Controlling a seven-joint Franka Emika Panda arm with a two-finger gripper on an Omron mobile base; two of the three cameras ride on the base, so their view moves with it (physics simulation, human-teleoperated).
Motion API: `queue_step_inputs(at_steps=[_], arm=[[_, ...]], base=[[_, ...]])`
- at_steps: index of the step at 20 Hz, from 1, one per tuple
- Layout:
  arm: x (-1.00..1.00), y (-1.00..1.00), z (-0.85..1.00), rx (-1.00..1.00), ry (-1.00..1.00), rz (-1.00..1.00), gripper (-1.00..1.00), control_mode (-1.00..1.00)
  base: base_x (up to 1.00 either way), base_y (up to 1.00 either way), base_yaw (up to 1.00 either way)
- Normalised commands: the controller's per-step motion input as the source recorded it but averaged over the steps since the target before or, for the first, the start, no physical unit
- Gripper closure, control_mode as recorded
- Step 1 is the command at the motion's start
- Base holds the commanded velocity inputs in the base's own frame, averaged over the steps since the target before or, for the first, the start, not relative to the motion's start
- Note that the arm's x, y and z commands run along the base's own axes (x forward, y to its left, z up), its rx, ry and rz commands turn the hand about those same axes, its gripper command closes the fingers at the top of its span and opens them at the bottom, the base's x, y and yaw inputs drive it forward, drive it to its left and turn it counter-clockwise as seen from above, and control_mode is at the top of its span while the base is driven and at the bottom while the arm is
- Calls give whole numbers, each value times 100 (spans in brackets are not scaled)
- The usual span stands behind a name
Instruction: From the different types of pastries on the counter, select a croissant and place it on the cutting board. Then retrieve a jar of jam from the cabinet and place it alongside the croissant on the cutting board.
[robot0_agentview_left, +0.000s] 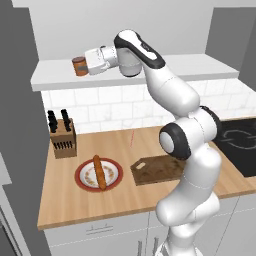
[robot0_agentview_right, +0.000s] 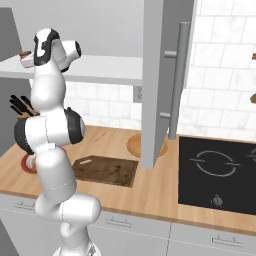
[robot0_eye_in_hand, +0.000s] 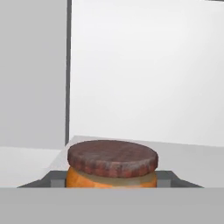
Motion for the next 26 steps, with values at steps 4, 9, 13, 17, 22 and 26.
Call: queue_step_inputs(at_steps=[4,9,13,17,22,26], arm=[[0,0,-1,0,-3,0,100,-100],[-23,-21,-1,10,-2,0,100,-100],[-35,-51,-3,6,-8,1,100,-100],[-80,-55,0,7,-18,2,100,-100],[-81,-69,0,11,-12,0,100,-100],[-99,-51,0,19,-7,0,100,-100]], base=[[0,0,0],[0,0,0],[0,0,0],[0,0,0],[0,0,0],[0,0,0]])
